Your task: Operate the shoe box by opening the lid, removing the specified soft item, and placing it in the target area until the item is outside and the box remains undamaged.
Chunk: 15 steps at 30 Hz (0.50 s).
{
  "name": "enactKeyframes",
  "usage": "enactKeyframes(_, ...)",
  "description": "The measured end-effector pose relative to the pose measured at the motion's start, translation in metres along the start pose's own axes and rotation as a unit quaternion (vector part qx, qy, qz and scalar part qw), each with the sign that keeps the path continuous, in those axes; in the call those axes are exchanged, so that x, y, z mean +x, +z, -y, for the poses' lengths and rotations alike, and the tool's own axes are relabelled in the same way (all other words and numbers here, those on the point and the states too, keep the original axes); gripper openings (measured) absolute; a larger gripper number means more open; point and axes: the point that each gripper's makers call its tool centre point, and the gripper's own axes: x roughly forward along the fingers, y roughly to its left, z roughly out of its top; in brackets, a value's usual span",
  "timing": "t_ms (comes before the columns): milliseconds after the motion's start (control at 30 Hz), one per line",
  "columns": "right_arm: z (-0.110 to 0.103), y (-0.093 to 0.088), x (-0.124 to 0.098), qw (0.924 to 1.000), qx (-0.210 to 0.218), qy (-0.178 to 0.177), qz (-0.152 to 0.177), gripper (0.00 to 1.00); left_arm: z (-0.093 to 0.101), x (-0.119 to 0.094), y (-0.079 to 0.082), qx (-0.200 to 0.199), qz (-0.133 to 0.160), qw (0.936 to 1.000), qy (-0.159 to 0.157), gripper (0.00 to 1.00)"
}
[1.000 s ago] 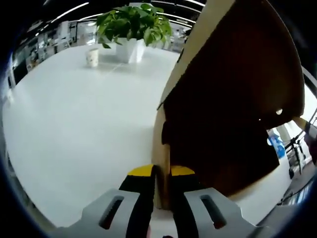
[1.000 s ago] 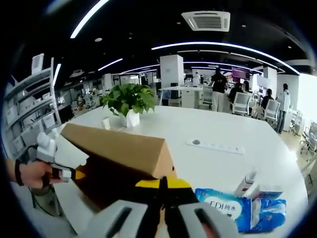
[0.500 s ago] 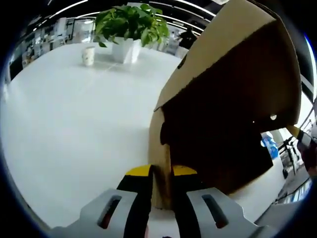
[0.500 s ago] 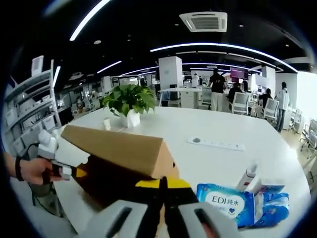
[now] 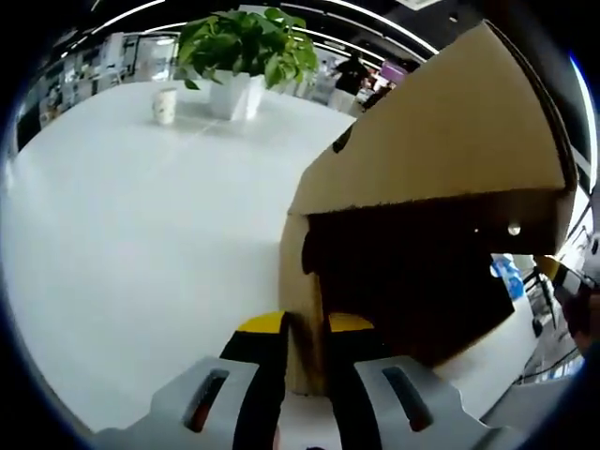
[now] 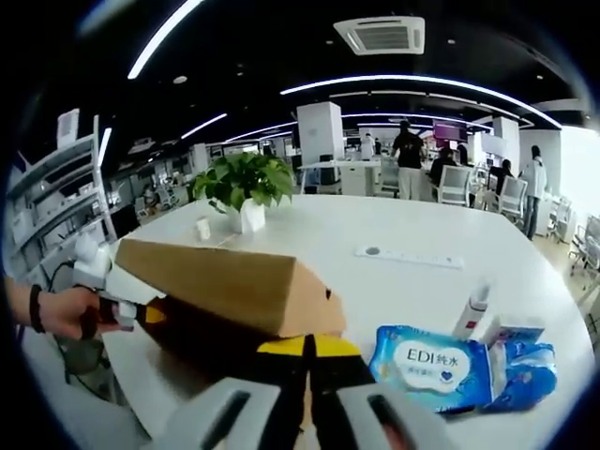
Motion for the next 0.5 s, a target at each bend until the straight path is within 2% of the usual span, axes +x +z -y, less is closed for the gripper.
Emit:
enactKeyframes(300, -0.003, -0.007, 0.001, 0.9998, 0.019, 0.005, -0.006, 0.00, -0.001, -0.002, 0.000, 0.008, -0.002, 1.0000, -0.001, 0.13)
enactKeyframes(500, -0.006, -0.013, 0.002, 0.9995, 0.028, 0.012, -0.010, 0.00, 0.000, -0.011, 0.013, 0.041, 0.005, 0.9992, -0.004, 0.09)
